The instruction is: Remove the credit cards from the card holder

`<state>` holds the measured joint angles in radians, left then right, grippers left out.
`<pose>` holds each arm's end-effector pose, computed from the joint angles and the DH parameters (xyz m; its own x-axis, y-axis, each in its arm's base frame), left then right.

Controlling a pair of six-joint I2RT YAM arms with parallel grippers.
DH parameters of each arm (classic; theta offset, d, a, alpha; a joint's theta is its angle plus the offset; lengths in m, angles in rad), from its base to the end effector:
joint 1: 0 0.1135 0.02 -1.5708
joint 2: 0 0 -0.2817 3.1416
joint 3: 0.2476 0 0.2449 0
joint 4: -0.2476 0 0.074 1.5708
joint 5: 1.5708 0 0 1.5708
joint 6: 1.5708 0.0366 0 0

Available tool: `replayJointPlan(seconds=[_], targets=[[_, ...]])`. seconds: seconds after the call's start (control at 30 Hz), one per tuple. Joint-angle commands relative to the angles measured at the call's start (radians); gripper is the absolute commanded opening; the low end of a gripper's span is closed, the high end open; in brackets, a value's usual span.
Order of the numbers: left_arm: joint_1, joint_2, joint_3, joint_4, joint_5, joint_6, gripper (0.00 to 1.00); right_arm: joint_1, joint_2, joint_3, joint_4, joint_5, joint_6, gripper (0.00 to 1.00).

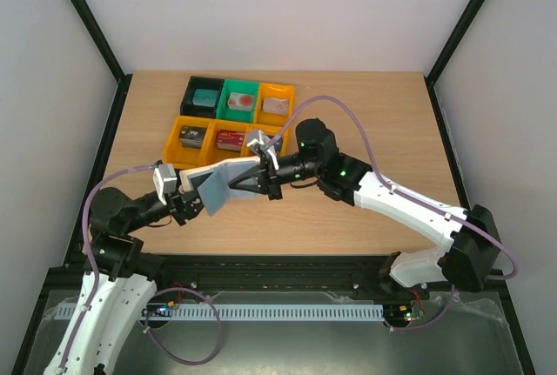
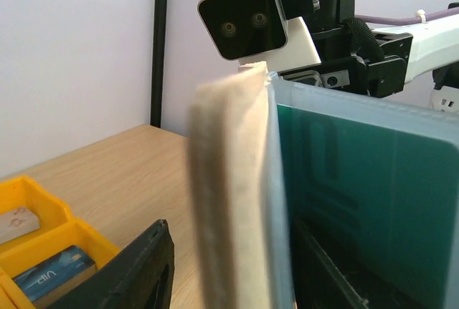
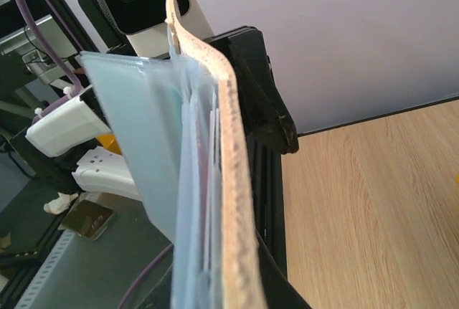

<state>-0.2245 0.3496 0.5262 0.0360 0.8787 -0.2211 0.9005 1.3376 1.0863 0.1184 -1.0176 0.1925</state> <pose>0.0656 -0.0439 0.3313 0.0086 -0.1455 -0.9893 0.8996 0.4332 -0.0559 0.1571 0.2483 0.3743 -0.2598 -0.1659 -0.9513 -0.9026 -0.3084 0.3003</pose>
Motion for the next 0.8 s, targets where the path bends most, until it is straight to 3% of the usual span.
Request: replayJointPlan(seconds=[0.0, 0.33, 0.47, 0.6, 0.7, 0.77], targets=[[-0.002, -0.003, -0.017, 0.008, -0.016, -0.005, 0.46, 0.034, 0.021, 0.054, 0.065, 0.007, 0.011, 0.02], [-0.003, -0.005, -0.026, -0.002, -0.003, -0.021, 0.48, 0.064, 0.08, 0.096, 0.067, -0.016, 0.015, 0.02], [-0.002, -0.006, -0.028, -0.002, -0.003, -0.026, 0.34, 0.066, 0.063, 0.081, 0.06, -0.054, -0.015, 0.02], [-0.003, -0.009, -0.023, -0.006, -0.004, -0.049, 0.05, 0.065, 0.031, 0.073, -0.006, -0.038, -0.089, 0.09], [0.0, -0.008, -0.012, -0.018, -0.026, -0.088, 0.02, 0.047, -0.003, 0.048, -0.053, 0.005, -0.131, 0.21], [0.006, -0.006, -0.003, -0.027, -0.049, -0.115, 0.02, 0.02, -0.029, 0.023, -0.062, 0.027, -0.134, 0.35]])
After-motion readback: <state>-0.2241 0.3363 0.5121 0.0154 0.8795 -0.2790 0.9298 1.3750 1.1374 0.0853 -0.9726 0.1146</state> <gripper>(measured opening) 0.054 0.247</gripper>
